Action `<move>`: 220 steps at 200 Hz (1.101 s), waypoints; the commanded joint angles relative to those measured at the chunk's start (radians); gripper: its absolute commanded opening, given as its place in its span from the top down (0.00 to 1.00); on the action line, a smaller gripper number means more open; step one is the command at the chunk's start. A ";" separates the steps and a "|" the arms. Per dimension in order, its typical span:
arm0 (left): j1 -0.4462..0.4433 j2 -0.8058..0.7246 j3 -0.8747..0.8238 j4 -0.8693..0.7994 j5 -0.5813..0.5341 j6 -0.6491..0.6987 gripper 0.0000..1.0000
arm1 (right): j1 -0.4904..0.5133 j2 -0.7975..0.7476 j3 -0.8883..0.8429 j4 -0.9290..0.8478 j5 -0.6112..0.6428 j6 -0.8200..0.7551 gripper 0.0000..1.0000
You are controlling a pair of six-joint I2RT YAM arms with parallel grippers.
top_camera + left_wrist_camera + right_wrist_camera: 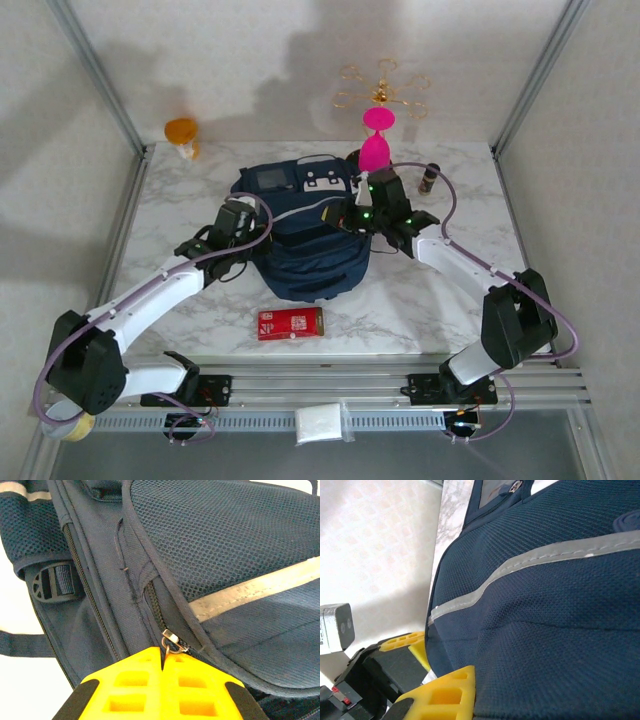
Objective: Pack the student bag
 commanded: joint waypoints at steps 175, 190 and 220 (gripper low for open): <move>0.226 -0.132 -0.309 0.525 -0.211 0.464 1.00 | -0.069 -0.022 0.069 -0.163 0.244 -0.142 1.00; 0.263 -0.067 -0.264 0.507 -0.162 0.443 1.00 | -0.072 0.006 0.073 -0.130 0.162 -0.133 1.00; 0.263 0.055 -0.177 0.459 -0.129 0.432 1.00 | -0.061 0.060 0.109 -0.062 0.060 -0.114 1.00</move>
